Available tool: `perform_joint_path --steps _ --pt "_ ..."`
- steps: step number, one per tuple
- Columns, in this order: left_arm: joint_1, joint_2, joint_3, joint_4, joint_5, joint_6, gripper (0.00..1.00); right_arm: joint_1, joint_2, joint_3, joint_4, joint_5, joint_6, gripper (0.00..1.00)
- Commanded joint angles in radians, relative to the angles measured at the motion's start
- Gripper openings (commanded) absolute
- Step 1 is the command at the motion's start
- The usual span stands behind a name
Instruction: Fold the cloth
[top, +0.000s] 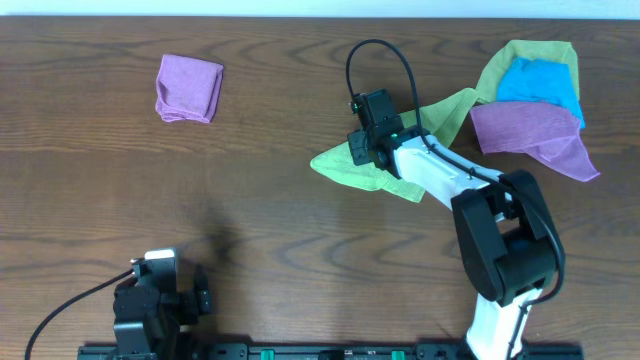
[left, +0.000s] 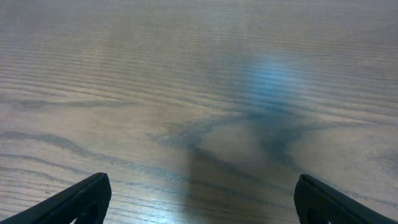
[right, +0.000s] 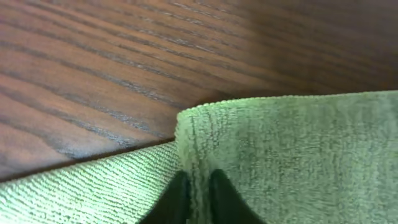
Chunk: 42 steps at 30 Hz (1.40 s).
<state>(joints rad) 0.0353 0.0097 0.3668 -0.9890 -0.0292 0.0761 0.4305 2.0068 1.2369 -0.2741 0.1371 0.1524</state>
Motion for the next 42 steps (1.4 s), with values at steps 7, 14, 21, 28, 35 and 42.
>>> perform_joint_path --steps 7,14,21,28,35,42 --pt "-0.006 -0.006 -0.005 -0.013 0.004 0.006 0.95 -0.006 0.000 0.007 0.009 0.016 0.000 0.01" --pt "-0.006 -0.006 -0.005 -0.013 0.004 0.006 0.95 0.029 -0.096 0.007 0.049 0.016 0.000 0.01" --pt "-0.006 -0.006 -0.005 -0.013 0.004 0.006 0.95 0.054 -0.141 0.029 0.160 -0.027 -0.003 0.01" --pt "-0.006 -0.006 -0.005 -0.013 0.004 0.006 0.95 0.055 -0.101 0.039 0.316 -0.037 0.001 0.01" --pt "-0.006 -0.006 -0.005 -0.013 0.004 0.006 0.95 0.061 0.068 0.206 0.336 -0.080 0.008 0.01" --pt "-0.006 -0.006 -0.005 -0.013 0.004 0.006 0.95 0.101 0.272 0.480 0.320 -0.093 0.008 0.01"
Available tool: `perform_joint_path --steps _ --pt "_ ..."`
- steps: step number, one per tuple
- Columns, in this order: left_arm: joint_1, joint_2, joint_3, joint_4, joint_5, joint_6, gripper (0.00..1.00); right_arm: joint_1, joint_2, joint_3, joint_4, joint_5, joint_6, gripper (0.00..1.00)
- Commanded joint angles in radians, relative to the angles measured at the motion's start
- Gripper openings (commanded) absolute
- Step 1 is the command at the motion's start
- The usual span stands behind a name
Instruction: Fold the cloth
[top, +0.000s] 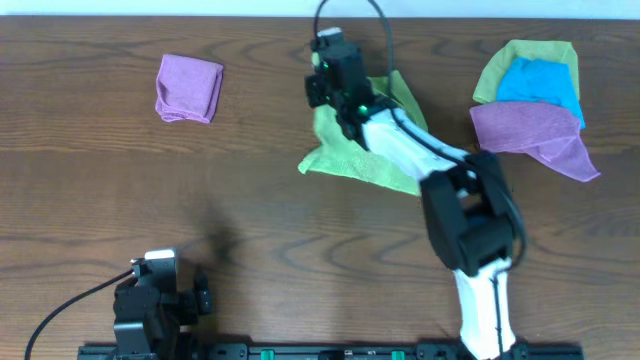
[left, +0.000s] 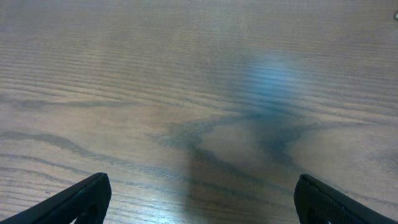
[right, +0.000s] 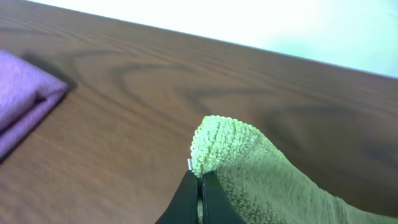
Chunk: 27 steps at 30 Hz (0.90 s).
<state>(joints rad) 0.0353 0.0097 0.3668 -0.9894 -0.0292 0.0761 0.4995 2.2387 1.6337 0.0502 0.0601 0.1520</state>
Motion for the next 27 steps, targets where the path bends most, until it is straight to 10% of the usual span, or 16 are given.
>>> perform_joint_path --steps 1,6,10,18,27 --pt "-0.006 -0.006 -0.005 -0.012 0.004 0.006 0.95 0.039 0.060 0.117 -0.018 -0.016 0.008 0.01" --pt "-0.006 -0.006 -0.005 -0.012 0.004 0.006 0.95 0.061 0.103 0.195 -0.070 -0.016 0.008 0.07" --pt "-0.006 -0.006 -0.005 -0.012 0.004 0.006 0.95 0.070 0.090 0.198 -0.096 -0.016 0.008 0.58" --pt "-0.006 -0.006 -0.005 -0.013 0.002 0.008 0.95 0.069 -0.066 0.198 -0.357 -0.016 0.008 0.99" --pt "-0.006 -0.006 -0.005 -0.039 -0.048 0.007 0.95 0.029 -0.286 0.198 -0.687 -0.021 0.036 0.99"
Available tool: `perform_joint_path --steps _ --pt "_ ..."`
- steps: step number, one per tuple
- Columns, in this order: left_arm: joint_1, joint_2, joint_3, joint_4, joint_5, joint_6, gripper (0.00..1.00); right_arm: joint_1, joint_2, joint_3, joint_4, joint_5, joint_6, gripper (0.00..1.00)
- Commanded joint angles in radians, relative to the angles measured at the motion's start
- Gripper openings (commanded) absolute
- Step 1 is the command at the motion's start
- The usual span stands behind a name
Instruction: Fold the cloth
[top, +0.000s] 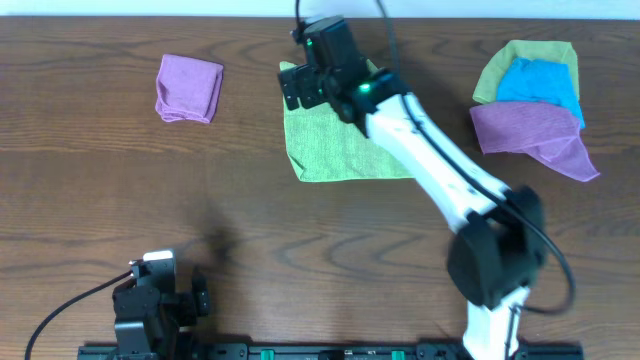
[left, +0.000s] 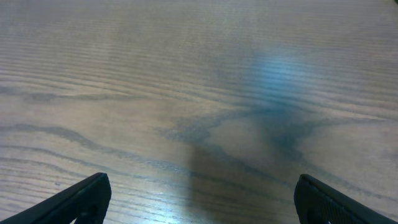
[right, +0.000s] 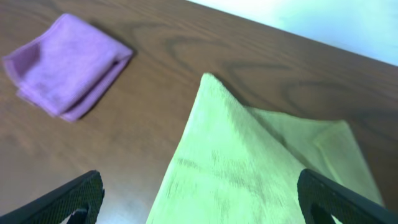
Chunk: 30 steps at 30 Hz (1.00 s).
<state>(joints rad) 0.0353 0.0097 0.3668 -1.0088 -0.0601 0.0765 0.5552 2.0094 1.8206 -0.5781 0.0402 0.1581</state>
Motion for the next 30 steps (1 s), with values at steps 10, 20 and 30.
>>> perform_joint_path --steps 10,20,30 --pt "-0.006 -0.006 -0.005 -0.013 -0.017 0.006 0.95 -0.193 -0.164 -0.050 -0.377 -0.122 0.011 0.99" --pt "-0.006 -0.006 -0.005 0.046 0.183 -0.031 0.95 -0.279 -0.333 -0.437 -0.219 -0.175 -0.024 0.99" --pt "-0.006 0.045 -0.002 0.251 0.456 -0.236 0.95 -0.375 -0.396 -0.677 -0.135 -0.260 0.074 0.99"
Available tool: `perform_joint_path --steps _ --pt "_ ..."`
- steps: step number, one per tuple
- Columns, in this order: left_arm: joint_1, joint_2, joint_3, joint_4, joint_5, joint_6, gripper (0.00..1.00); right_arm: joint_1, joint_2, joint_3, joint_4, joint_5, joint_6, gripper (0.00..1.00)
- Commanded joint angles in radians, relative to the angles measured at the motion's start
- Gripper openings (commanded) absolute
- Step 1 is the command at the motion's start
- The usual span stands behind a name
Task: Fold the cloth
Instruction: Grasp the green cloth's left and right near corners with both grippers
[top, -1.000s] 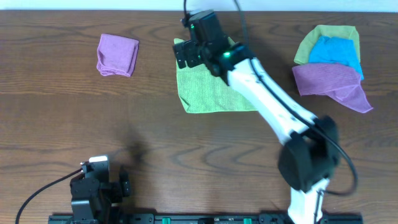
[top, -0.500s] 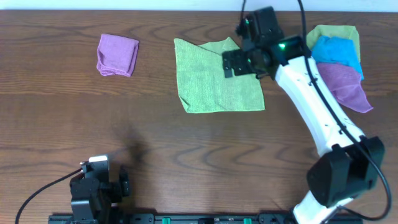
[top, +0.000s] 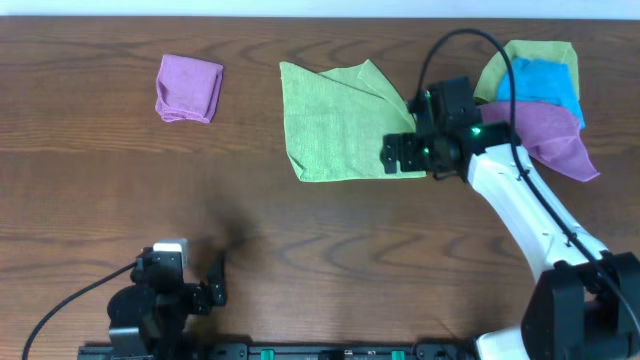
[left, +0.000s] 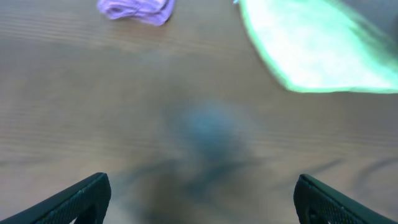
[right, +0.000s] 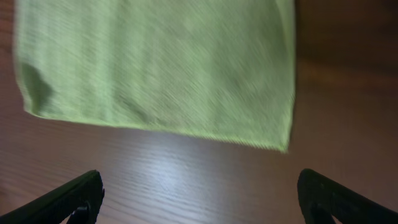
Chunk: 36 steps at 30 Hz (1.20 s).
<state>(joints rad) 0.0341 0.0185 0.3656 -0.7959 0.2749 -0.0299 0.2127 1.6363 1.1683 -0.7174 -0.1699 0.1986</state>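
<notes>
The green cloth (top: 335, 120) lies spread flat on the table at the far middle, with a fold of it doubled over at its far right corner. My right gripper (top: 398, 156) hovers open just off the cloth's near right corner. In the right wrist view the green cloth (right: 155, 62) fills the upper part, and the right gripper (right: 199, 202) holds nothing. My left gripper (top: 212, 288) is open at the near left, over bare wood. The left wrist view is blurred, with the green cloth (left: 317, 50) far ahead of the left gripper (left: 202, 199).
A folded purple cloth (top: 188, 88) lies at the far left, also the purple cloth (left: 137, 7) in the left wrist view. At the far right is a pile of a green cloth (top: 530, 55), a blue cloth (top: 540, 85) and a purple cloth (top: 535, 130).
My right gripper, still open, has moved from over the cloth's far left corner to its near right corner. The left wrist has tilted up, and its view now takes in the cloths.
My right gripper was shut on a corner of the crumpled green cloth at mid table. Then it held that corner nearer the far edge. Then it was open and the cloth lay spread flat. Now it is at the near right corner.
</notes>
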Motion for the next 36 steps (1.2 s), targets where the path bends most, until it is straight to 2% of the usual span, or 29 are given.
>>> perform_joint_path --steps 1,5,8,14,17,19,23,28,36 --pt "-0.005 0.061 0.003 0.064 0.141 -0.171 0.95 -0.041 -0.023 -0.030 0.004 -0.056 0.033 0.99" --pt "-0.005 0.227 0.050 0.163 0.238 -0.277 0.95 -0.059 -0.023 -0.037 0.003 -0.056 0.033 0.99" --pt "-0.005 0.393 0.124 0.200 0.294 -0.313 0.95 -0.059 -0.023 -0.037 0.003 -0.062 0.033 0.99" --pt "-0.065 0.801 0.345 0.214 0.359 -0.315 0.95 -0.059 -0.023 -0.037 0.012 -0.121 0.034 0.99" --pt "-0.114 0.976 0.414 0.295 0.395 -0.320 0.95 -0.059 -0.023 -0.037 0.021 -0.137 0.034 0.99" --pt "-0.130 1.070 0.429 0.348 0.431 -0.384 0.95 -0.059 -0.023 -0.037 0.022 -0.156 0.034 0.99" --pt "-0.136 1.258 0.428 0.438 0.439 -0.645 0.95 -0.059 -0.023 -0.037 0.020 -0.179 0.035 0.99" --pt "-0.145 1.426 0.428 0.556 0.444 -0.739 0.95 -0.059 -0.046 -0.037 0.020 -0.179 0.041 0.99" --pt "-0.193 1.670 0.428 0.875 0.455 -0.921 0.95 -0.059 -0.108 -0.037 0.019 -0.179 0.068 0.99"
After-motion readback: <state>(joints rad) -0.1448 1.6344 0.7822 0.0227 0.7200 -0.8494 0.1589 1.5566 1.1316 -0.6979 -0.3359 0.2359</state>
